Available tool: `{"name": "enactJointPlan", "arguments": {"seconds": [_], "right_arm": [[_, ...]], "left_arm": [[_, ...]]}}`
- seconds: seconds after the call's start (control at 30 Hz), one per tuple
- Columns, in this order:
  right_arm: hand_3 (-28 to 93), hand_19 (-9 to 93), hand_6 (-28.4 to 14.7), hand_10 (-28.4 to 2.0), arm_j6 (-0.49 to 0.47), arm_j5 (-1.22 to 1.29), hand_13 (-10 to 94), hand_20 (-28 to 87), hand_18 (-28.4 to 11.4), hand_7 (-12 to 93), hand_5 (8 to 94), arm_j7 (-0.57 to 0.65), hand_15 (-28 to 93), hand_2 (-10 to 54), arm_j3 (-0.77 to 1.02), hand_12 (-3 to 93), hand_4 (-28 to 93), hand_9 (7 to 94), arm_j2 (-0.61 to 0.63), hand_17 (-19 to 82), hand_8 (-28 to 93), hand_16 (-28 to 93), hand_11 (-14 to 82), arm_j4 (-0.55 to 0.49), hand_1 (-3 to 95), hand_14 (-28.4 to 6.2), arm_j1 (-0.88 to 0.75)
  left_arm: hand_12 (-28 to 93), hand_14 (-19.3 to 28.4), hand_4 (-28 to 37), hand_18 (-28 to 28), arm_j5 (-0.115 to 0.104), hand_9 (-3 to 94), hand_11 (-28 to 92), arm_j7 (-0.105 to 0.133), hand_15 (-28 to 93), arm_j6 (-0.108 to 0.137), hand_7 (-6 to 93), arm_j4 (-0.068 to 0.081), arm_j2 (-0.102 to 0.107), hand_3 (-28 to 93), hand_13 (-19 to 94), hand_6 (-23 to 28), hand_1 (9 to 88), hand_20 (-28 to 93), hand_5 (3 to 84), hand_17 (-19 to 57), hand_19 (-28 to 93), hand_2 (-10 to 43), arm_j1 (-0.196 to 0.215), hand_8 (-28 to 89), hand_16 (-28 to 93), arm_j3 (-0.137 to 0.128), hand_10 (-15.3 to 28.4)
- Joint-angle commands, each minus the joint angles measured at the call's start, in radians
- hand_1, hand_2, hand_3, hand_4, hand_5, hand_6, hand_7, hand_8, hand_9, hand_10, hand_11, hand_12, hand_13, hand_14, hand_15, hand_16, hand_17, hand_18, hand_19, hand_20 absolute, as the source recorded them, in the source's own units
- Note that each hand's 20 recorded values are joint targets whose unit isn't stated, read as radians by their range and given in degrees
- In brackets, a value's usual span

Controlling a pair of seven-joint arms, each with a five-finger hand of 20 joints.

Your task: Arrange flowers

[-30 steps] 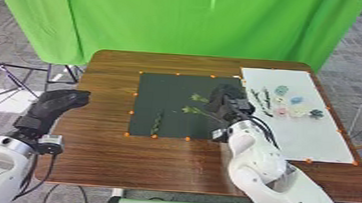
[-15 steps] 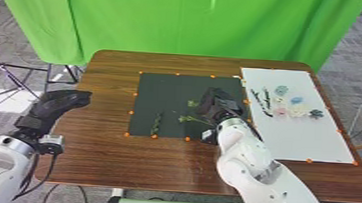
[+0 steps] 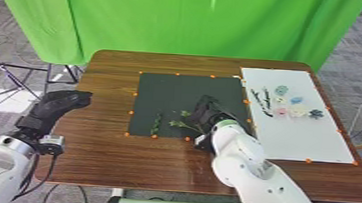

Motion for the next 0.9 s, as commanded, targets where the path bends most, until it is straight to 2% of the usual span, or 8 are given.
{"name": "enactJointPlan", "arguments": {"seconds": [0.03, 0.43, 0.67, 0.9], "right_arm": [[49, 93, -4.0, -12.9, 0.065, 0.060, 94, 49, -7.3, 27, 84.0, 0.006, 67, -7.9, 0.005, 20.8, -11, 93.7, -0.024, 76, 18, 18, 35.1, 0.015, 58.9, -0.5, -0.004], [46, 92, -4.4, -11.7, 0.108, 0.076, 94, 34, -5.6, 20, 83.4, 0.013, 62, -0.7, 0.027, 17.4, -12, 93.7, -0.031, 77, 17, 17, 31.4, 0.014, 59.7, -1.6, -0.020], [46, 91, -4.8, -12.0, 0.119, 0.052, 94, 33, -5.6, 19, 83.0, -0.002, 62, 0.0, 0.019, 17.3, -12, 93.7, -0.028, 77, 16, 17, 29.9, 0.012, 59.4, -1.7, -0.025], [46, 91, -4.8, -12.1, 0.188, 0.024, 94, 32, -5.7, 19, 83.1, -0.022, 62, -0.5, 0.008, 17.3, -11, 93.7, -0.019, 77, 17, 17, 29.7, 0.015, 59.4, -1.7, -0.023]], "left_arm": [[12, 18.2, -14.9, 13.8, 0.000, 45.0, 20, -0.014, 18, -0.019, 15.6, 0.002, 0.001, 61, 34, 4.8, 32.8, 18, 48.2, 3.4, 7, -6.3, 0.000, -6, 3, -0.002, 13.7], [12, 18.3, -15.1, 13.8, 0.000, 44.7, 20, -0.014, 18, -0.025, 15.1, 0.000, -0.004, 61, 34, 4.8, 32.5, 18, 48.1, 3.2, 7, -6.4, 0.006, -6, 3, -0.006, 13.8], [12, 18.3, -15.0, 13.9, 0.000, 44.7, 20, -0.014, 18, -0.026, 15.0, 0.001, -0.002, 61, 34, 4.8, 32.4, 18, 48.0, 3.1, 7, -6.4, 0.003, -6, 3, -0.003, 13.7], [12, 18.3, -15.0, 14.0, 0.000, 44.6, 20, -0.015, 18, -0.029, 15.0, 0.004, 0.000, 61, 34, 4.9, 32.4, 18, 48.0, 3.0, 7, -6.5, -0.002, -6, 3, -0.001, 13.7]]}}
